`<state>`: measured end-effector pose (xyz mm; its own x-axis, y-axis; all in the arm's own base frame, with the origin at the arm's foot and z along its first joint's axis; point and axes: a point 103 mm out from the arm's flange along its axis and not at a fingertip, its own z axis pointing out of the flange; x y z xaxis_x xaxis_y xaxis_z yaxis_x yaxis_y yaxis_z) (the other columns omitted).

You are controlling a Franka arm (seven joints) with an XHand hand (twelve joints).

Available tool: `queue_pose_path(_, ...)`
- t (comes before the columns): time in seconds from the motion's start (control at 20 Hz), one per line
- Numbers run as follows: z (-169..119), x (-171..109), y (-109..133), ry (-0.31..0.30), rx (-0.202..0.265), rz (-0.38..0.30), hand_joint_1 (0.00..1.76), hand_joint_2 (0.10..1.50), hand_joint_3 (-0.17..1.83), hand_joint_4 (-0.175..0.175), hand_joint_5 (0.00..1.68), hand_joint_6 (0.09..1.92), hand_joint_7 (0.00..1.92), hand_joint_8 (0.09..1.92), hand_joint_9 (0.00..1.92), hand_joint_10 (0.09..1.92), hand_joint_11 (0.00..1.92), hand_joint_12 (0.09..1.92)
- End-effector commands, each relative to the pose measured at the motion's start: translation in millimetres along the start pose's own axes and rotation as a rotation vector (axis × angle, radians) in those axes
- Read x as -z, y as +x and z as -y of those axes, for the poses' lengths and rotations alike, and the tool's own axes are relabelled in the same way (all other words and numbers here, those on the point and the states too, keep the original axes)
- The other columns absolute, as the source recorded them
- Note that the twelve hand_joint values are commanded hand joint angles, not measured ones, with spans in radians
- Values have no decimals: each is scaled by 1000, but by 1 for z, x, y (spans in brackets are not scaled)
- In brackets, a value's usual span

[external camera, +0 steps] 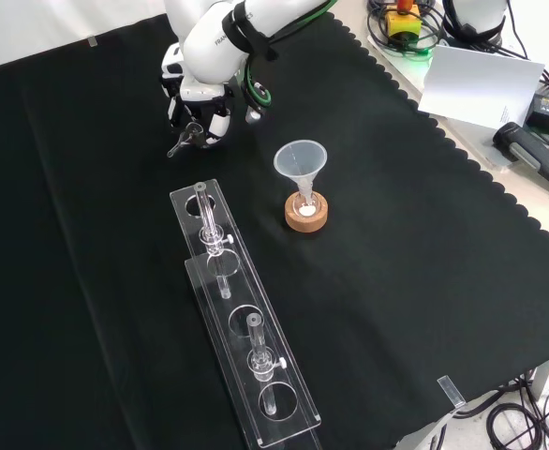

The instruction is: Put the weighing funnel back on the table.

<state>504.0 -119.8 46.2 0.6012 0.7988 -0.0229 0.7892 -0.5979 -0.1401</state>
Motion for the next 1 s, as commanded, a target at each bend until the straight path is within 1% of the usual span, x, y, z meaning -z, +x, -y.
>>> queue_pose_path(0.05,-1,-4,-3,73,17,-17,1122,582,763,175,1320,624,1742,87,1420,87,0,1507)
queue_pose_path(0.1,-1,-4,-4,99,24,-20,1114,605,731,175,1302,641,1695,87,1405,87,0,1489)
queue_pose_path(0.15,-1,-4,-4,116,32,-6,1107,626,702,175,1285,656,1644,87,1388,87,0,1471)
queue_pose_path(0.25,0,-4,-4,138,44,18,868,567,674,175,1240,570,1522,87,1345,87,0,1426)
queue_pose_path(0.35,0,-3,-4,157,50,34,746,533,652,175,1195,504,1439,87,1309,87,0,1392)
queue_pose_path(0.5,0,-2,-1,190,67,59,684,524,608,175,1127,461,1358,87,1262,87,0,1354)
queue_pose_path(0.65,2,1,0,206,75,70,644,530,555,175,1021,445,1282,87,1206,87,0,1325)
queue_pose_path(0.75,4,5,0,220,79,75,620,537,519,175,920,438,1233,87,1174,87,0,1309)
queue_pose_path(0.8,5,8,-1,223,78,74,608,538,508,174,876,430,1212,87,1161,87,0,1305)
queue_pose_path(0.9,9,15,-2,217,80,76,582,535,491,155,798,406,1155,87,1121,87,0,1300)
queue_pose_path(1.0,12,23,-4,204,78,74,565,543,462,147,765,392,1123,87,1089,87,0,1286)
